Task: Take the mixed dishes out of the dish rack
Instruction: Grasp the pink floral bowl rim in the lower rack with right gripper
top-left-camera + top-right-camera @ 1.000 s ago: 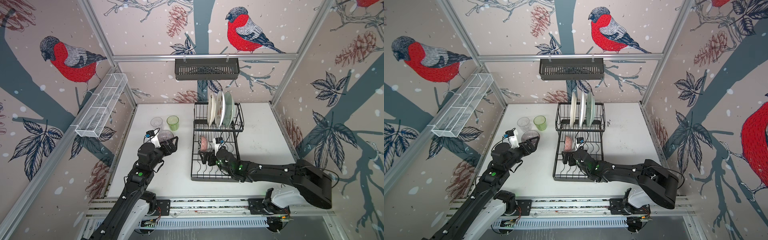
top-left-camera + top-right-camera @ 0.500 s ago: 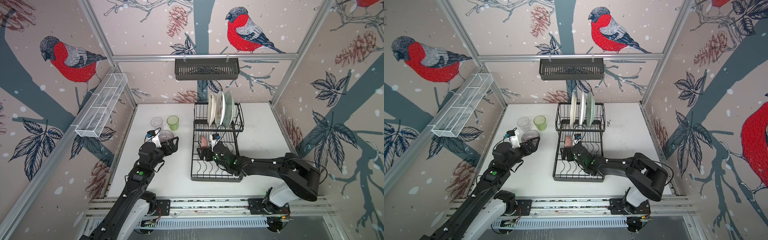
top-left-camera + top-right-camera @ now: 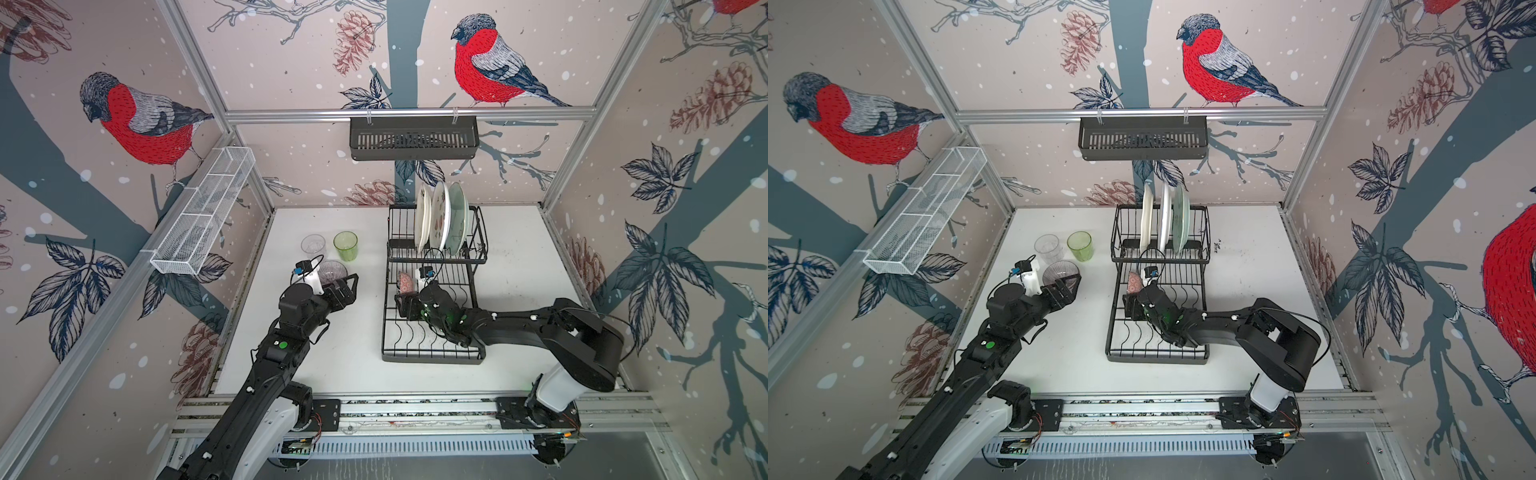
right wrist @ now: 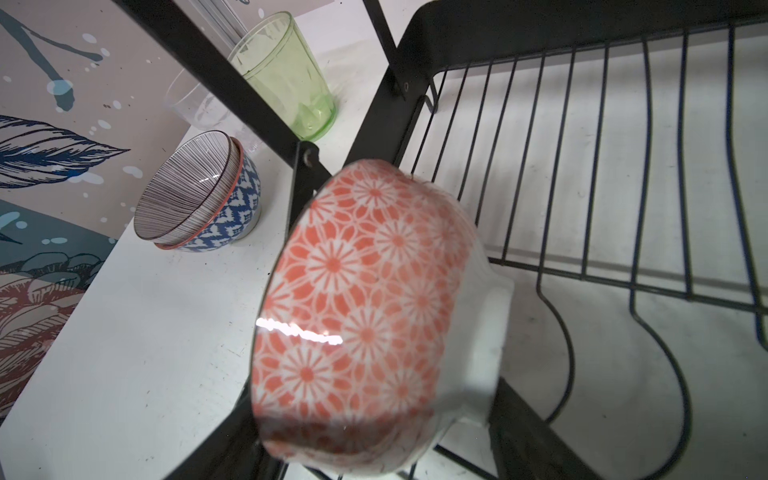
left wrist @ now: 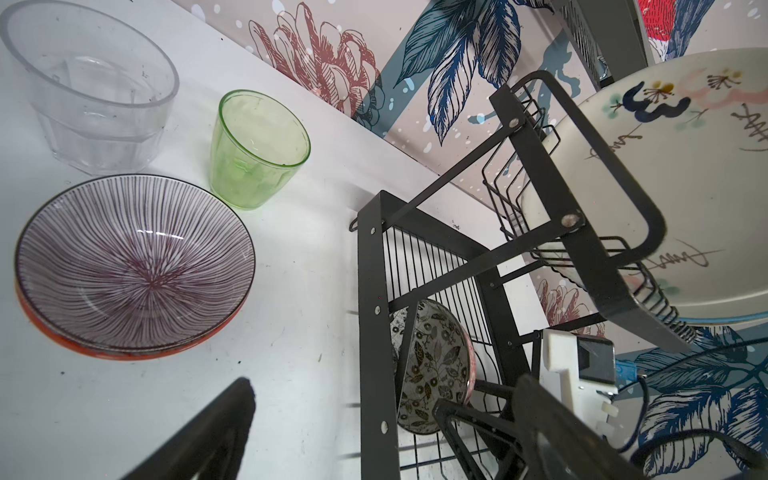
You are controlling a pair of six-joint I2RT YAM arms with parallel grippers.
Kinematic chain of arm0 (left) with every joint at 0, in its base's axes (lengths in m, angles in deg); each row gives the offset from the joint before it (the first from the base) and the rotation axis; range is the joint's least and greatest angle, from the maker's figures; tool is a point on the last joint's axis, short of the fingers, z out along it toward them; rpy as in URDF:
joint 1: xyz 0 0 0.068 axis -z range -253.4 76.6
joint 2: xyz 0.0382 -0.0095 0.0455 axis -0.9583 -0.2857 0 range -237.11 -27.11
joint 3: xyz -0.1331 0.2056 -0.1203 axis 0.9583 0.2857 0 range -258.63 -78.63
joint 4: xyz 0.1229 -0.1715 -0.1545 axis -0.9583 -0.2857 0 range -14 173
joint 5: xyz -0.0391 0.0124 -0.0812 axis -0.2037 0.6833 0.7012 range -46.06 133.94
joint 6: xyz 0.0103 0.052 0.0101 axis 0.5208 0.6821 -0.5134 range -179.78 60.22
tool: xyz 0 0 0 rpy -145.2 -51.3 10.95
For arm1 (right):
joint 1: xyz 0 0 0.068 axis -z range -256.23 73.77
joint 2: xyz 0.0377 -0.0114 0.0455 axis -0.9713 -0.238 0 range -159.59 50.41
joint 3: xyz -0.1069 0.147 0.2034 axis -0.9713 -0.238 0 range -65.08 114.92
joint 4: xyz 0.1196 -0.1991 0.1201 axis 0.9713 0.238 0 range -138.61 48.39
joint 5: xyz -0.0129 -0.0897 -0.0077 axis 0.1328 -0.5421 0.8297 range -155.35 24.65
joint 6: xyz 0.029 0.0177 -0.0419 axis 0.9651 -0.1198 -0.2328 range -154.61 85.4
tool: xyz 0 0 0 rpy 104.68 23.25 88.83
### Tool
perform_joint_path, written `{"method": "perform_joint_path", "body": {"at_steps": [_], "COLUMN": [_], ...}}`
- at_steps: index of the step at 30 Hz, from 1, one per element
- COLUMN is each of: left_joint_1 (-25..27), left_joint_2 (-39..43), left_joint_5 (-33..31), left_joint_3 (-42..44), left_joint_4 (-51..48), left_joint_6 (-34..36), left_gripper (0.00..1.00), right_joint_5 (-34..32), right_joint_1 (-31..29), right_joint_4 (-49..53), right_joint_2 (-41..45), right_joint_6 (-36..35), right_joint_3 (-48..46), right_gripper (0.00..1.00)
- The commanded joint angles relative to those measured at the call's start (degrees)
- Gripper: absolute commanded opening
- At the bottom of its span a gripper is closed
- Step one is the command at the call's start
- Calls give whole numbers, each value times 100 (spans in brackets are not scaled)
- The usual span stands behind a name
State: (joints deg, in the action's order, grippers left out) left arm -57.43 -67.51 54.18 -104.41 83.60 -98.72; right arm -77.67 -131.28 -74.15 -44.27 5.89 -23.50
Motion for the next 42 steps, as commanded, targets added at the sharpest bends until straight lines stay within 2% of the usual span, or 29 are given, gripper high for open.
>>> {"method": "perform_joint_path", "body": {"at_steps": [1,9,17,24,33,42], "left_joint_1": [27,110,152,174,229,315], "left_joint_2": [-8,-142,-205,-205,-228,-336], "left_joint_5": [-117,-157,-180,-190,-159,-84], "left_joint_3": [-63,-155,-216,-197,-135,-69], "left_joint_4": [106,64,48,11,4,37], "left_joint_6": [94,105,123,150,154,105], "left_gripper": [97,97,97,97,97,97], "right_joint_5": [-68,-262,-235,-651,-570,-100], "right_joint_1": [20,37,-52,-228,-265,-91], "right_joint_4": [-105,-118,-164,171,77,-347], "right_joint_2": [-84,-136,186,436,832,1414], "right_joint_6": [-78,-182,-355,-520,-388,-47], "right_joint_3": [64,30,-117,-85,-463,-1047], "right_gripper": [77,68,63,60,58,54]}}
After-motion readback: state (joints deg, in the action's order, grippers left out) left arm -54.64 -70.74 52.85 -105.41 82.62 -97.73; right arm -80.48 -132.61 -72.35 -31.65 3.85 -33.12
